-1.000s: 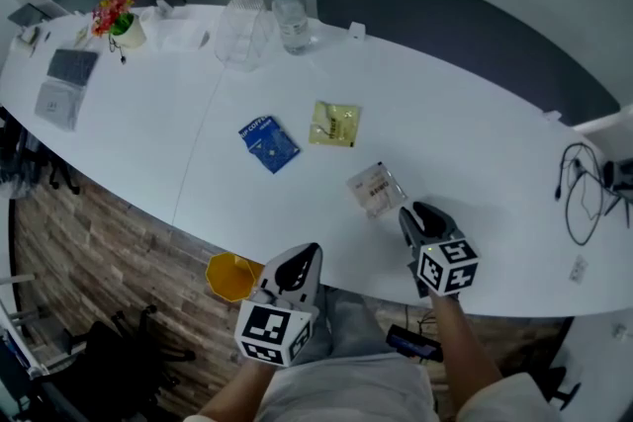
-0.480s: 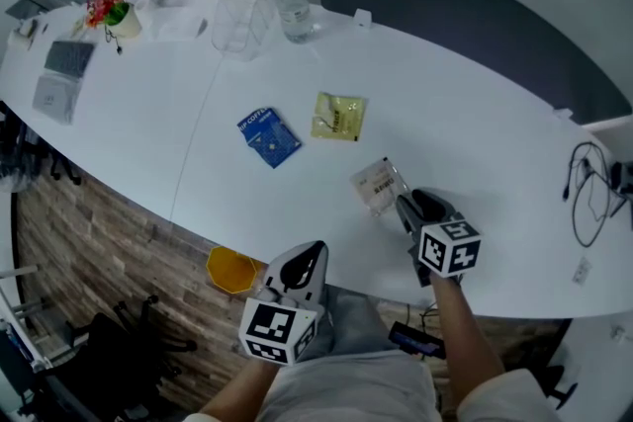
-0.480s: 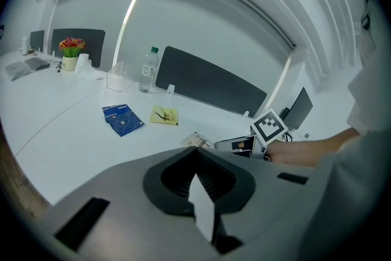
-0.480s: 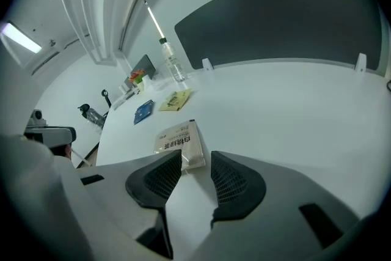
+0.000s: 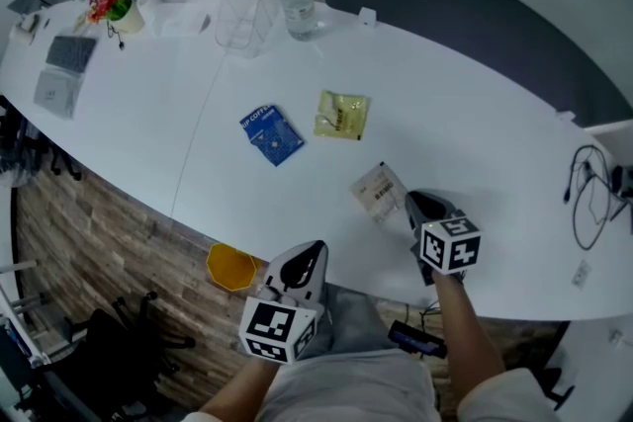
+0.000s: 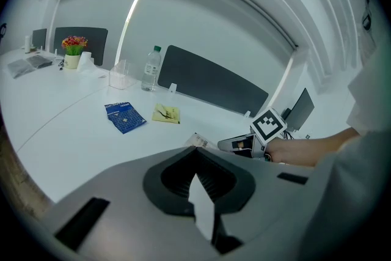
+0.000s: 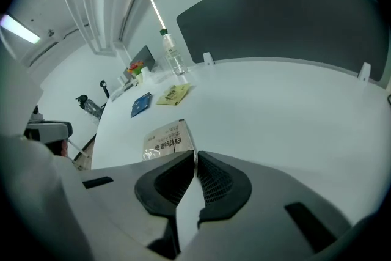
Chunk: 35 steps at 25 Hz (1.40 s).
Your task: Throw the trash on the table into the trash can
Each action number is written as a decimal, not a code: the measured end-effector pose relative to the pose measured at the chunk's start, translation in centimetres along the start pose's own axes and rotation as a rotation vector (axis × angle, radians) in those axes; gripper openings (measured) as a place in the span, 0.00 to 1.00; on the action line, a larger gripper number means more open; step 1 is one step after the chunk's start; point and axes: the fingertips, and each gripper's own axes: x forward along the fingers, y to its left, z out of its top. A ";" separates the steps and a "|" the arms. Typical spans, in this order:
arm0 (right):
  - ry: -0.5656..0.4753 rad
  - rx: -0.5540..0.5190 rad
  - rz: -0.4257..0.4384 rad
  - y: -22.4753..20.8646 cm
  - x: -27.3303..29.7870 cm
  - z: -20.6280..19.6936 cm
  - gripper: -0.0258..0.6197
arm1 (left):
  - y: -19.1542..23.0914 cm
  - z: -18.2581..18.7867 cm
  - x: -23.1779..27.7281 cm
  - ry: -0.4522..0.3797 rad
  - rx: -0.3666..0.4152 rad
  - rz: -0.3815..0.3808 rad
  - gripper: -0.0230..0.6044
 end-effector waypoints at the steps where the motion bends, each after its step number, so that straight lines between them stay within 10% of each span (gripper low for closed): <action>1: -0.006 0.001 0.003 0.1 -0.1 0.1 0.10 | 0.0 0.0 0.0 -0.001 -0.001 0.001 0.04; 35: -0.152 -0.100 0.259 12.8 -9.5 5.3 0.09 | 0.7 3.2 -11.5 -0.199 0.008 0.144 0.04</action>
